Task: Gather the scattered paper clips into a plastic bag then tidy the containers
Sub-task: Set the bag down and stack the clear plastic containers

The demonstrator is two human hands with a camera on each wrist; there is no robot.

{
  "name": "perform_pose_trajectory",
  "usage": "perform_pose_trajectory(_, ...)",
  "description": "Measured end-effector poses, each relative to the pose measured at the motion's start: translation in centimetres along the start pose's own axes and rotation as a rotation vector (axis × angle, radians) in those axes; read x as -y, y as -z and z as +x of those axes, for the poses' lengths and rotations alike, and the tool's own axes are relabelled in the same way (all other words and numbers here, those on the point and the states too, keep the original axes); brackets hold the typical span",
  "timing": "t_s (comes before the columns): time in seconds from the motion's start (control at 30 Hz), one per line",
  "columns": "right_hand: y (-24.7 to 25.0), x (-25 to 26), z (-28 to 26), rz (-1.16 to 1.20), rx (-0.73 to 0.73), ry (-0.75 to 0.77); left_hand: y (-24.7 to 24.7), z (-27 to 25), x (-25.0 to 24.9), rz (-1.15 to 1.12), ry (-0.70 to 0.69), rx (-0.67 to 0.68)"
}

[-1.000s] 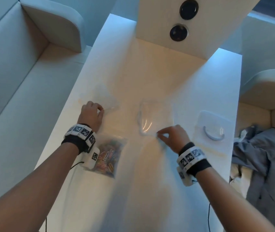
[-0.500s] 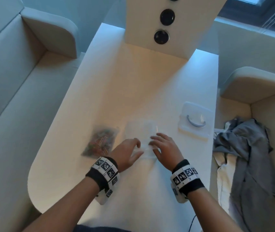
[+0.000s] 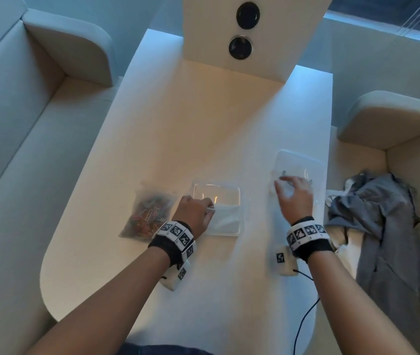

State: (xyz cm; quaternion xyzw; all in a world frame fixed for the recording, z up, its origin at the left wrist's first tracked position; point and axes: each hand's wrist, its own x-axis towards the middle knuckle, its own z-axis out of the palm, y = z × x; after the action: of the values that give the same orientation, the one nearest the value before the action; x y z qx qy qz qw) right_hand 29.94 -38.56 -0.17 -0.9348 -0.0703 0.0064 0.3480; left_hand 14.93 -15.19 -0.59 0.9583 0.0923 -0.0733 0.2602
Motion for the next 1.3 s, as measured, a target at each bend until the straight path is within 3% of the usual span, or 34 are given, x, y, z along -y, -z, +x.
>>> perform_pose_trajectory(0.1, 0.2, -3.3, 2.7, -0.263, -0.07, -0.325, -0.5, 1.4, -0.1, 0.099, 0.021, -0.006)
perform_pose_trajectory(0.2, 0.9, -5.1, 4.3, -0.231, -0.027, -0.502, -1.0, 2.4, -0.3, 0.205, 0.022, -0.016)
perform_pose_trajectory(0.3, 2.1, -6.4, 5.5, -0.213, 0.092, -0.535, -1.2, 2.9, -0.5, 0.256, 0.037, -0.06)
perform_pose_trajectory(0.47, 4.6, -8.7, 4.4, 0.017, -0.124, -0.695, -0.8, 2.9, -0.7, 0.239, 0.078, -0.106)
perform_pose_trajectory(0.57, 4.9, -8.6, 3.5, 0.331, -0.246, -0.658, -0.3, 2.2, -0.3, 0.155, 0.071, -0.142)
perform_pose_trajectory(0.63, 5.2, -6.8, 3.0, 0.626, -0.234, -0.57, 0.1, 1.5, 0.1, 0.084, 0.079, -0.181)
perform_pose_trajectory(0.73, 5.3, -1.6, 0.9, 0.98, -0.113, -0.478, 0.8, 0.0, 0.9, -0.031, 0.122, -0.209)
perform_pose_trajectory(0.8, 4.1, 1.4, -1.3, 1.07, 0.026, -0.435, 1.3, -1.1, 1.4, -0.156, 0.171, -0.233)
perform_pose_trajectory(0.9, 1.1, 4.1, -5.3, 0.991, 0.198, -0.397, 2.0, -2.6, 1.6, -0.366, 0.278, -0.271)
perform_pose_trajectory(1.0, -1.6, 5.2, -8.7, 0.932, 0.275, -0.427, 1.5, -3.7, 1.9, -0.435, 0.331, -0.24)
perform_pose_trajectory(1.13, -3.7, 5.2, -10.9, 0.754, 0.245, -0.43, 0.1, -4.2, 2.1, -0.503, 0.374, -0.176)
perform_pose_trajectory(1.3, -4.3, 5.0, -11.5, 0.367, 0.16, -0.289, -0.9, -4.0, 1.9, -0.566, 0.365, -0.193)
